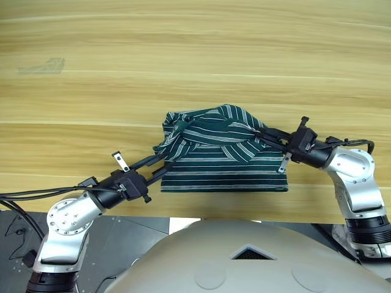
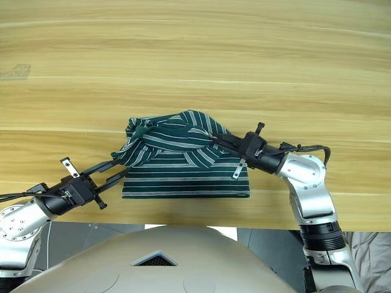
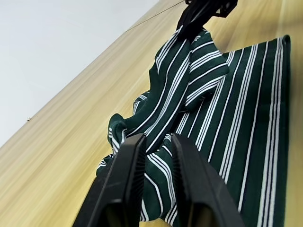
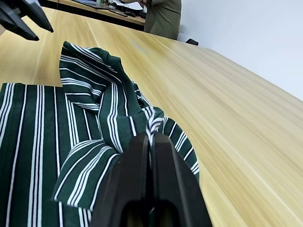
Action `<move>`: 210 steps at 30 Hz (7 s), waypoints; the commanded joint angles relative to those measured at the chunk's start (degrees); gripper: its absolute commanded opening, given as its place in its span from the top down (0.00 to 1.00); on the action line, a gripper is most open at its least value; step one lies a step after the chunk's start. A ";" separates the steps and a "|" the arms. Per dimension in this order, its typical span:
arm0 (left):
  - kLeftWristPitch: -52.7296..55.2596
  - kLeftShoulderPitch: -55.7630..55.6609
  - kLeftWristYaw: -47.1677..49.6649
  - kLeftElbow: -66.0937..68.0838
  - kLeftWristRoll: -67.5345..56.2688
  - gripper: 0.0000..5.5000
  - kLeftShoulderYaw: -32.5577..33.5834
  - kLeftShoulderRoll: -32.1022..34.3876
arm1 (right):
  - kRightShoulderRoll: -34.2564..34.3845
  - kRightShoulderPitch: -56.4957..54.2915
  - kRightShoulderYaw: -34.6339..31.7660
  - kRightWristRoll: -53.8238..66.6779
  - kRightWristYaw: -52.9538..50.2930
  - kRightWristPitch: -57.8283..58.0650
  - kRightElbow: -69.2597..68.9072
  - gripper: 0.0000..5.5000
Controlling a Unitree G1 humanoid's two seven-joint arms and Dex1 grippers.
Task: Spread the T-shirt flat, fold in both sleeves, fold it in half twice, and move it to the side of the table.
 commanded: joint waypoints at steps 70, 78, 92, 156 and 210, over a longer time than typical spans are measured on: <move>18.16 -50.05 3.65 23.67 7.49 0.99 -3.25 -2.38 | 2.91 -32.08 -3.19 -0.76 -0.75 -0.45 24.18 1.00; 14.37 -116.05 26.88 74.55 25.70 0.99 -11.69 -8.61 | 3.57 -89.34 -4.32 -16.06 -35.02 -6.50 73.39 1.00; 3.62 -72.84 7.00 30.57 20.99 0.99 -16.60 2.92 | -1.49 -55.61 2.49 -18.20 -22.38 -18.47 42.89 1.00; 15.08 -14.98 13.00 -0.80 18.40 0.02 1.62 4.55 | -8.01 -5.30 -0.34 14.64 9.38 12.03 -4.73 0.54; 6.96 -21.20 12.26 2.75 42.66 0.02 -13.42 2.33 | -5.09 -14.24 11.25 -30.02 -9.05 -6.64 17.08 0.54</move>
